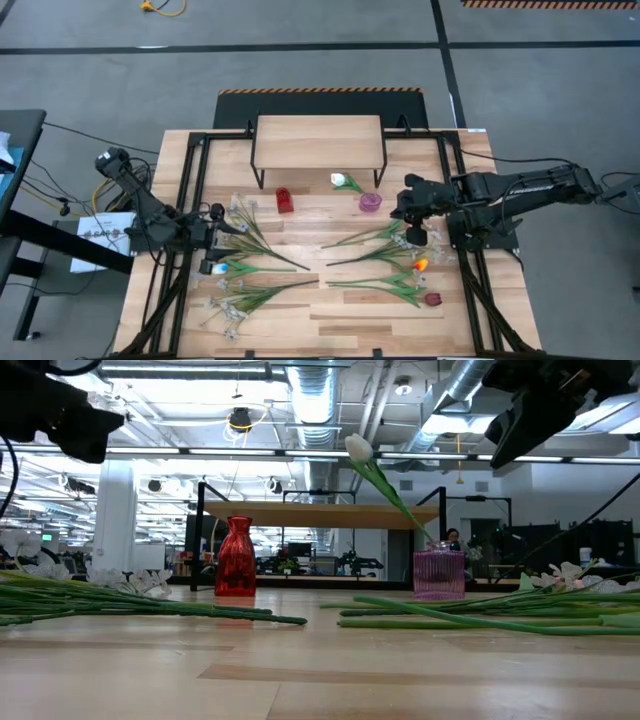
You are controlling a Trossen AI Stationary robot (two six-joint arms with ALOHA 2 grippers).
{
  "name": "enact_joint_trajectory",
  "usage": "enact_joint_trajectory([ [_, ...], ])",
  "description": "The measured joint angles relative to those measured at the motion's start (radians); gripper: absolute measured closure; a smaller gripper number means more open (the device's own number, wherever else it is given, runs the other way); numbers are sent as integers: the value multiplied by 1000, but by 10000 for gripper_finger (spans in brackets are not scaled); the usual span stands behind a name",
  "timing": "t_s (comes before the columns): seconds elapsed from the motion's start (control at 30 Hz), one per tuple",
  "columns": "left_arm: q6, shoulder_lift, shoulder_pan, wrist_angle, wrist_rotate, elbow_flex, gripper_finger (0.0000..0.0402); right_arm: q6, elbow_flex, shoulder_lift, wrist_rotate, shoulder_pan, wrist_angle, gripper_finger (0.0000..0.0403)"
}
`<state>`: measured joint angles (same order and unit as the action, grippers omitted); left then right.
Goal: Pick and place flowers into a vace then onto a shelf
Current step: Put the bottom white flowers into the pink vase
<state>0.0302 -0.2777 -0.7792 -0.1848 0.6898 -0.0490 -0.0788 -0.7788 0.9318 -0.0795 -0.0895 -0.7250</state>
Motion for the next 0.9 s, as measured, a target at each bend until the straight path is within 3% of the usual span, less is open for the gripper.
enact_joint_trajectory([
  [0.33, 28, -4, 0, -13, 5, 0, 198, 34, 0, 41, -29, 35, -45, 391],
  [0.57, 28, -4, 0, -13, 5, 0, 198, 41, 0, 153, -24, 88, -48, 381],
  [0.9, 28, -4, 0, -13, 6, 0, 198, 63, 0, 340, 14, 75, -48, 394],
])
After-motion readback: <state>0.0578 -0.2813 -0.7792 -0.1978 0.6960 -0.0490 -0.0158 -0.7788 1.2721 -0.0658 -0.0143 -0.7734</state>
